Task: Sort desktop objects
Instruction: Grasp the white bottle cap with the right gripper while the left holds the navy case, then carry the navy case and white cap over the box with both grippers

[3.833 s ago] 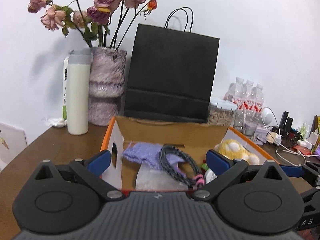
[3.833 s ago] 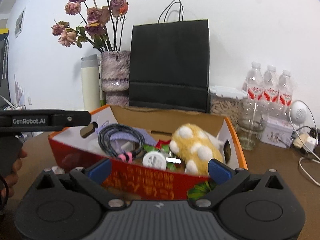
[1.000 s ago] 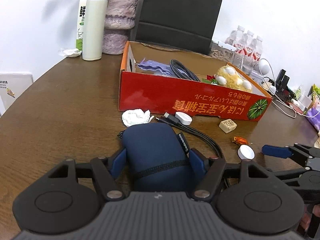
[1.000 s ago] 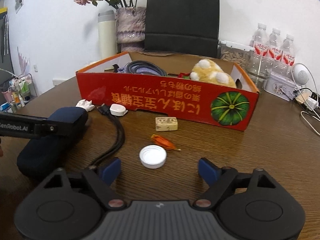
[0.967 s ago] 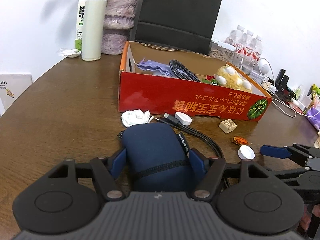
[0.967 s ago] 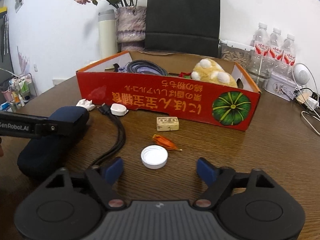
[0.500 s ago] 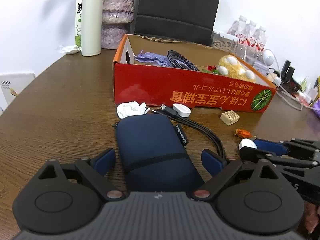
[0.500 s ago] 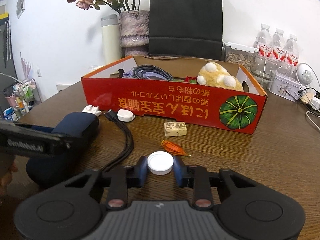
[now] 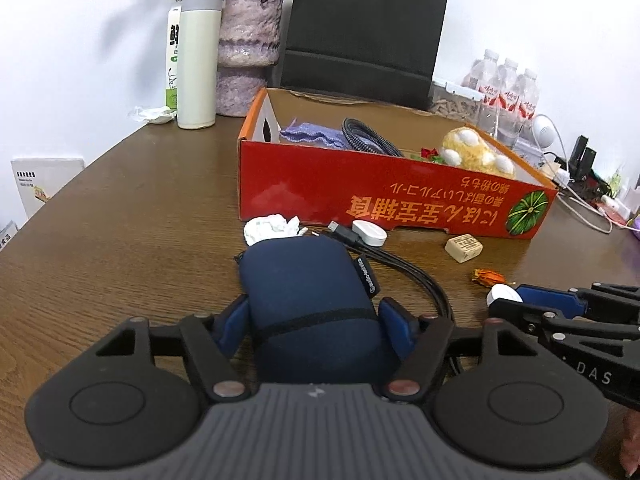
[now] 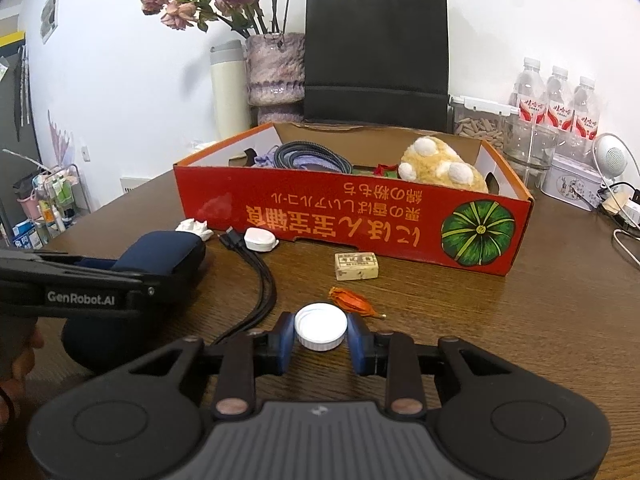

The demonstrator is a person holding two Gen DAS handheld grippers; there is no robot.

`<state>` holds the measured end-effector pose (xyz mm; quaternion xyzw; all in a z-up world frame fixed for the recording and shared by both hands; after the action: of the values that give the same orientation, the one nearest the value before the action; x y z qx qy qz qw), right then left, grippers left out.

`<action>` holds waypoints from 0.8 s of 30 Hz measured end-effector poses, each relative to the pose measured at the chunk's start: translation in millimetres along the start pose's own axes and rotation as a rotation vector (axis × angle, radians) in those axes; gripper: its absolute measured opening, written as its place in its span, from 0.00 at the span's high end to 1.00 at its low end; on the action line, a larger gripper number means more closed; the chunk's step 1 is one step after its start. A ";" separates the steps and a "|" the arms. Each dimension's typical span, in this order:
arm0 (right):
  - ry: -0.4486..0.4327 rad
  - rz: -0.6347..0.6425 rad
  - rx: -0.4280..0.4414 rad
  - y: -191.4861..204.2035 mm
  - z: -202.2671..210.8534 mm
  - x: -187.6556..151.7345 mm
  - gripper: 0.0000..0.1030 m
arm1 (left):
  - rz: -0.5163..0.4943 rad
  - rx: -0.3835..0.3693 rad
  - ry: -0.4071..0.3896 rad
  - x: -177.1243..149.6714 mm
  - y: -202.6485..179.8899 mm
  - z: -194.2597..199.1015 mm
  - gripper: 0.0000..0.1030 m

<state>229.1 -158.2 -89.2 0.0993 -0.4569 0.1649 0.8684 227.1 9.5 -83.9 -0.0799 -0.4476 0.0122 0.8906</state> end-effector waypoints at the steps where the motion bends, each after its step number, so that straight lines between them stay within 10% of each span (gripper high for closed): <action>1: -0.002 -0.001 0.001 0.0 0.8 0.1 0.74 | 0.001 -0.004 -0.006 0.5 -1.0 1.7 0.32; 24: -0.222 -0.030 -0.039 -32.7 29.0 77.8 0.74 | -0.041 -0.084 -0.265 96.6 -23.5 47.4 0.32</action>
<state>260.5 -182.6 -9.3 0.1069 -0.5518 0.1309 0.8167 245.9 1.6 24.4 -0.1055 -0.5631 -0.0142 0.8195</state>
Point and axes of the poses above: each gripper's, at about its wrist camera, not at the fingertips, and z roughly against the way its jaws point, y to its left, x to its top, the point moved 10 cm from there along -z, roughly the way its jaws point, and after that the axes turned 3 degrees about -x, right-handed, at the moved point
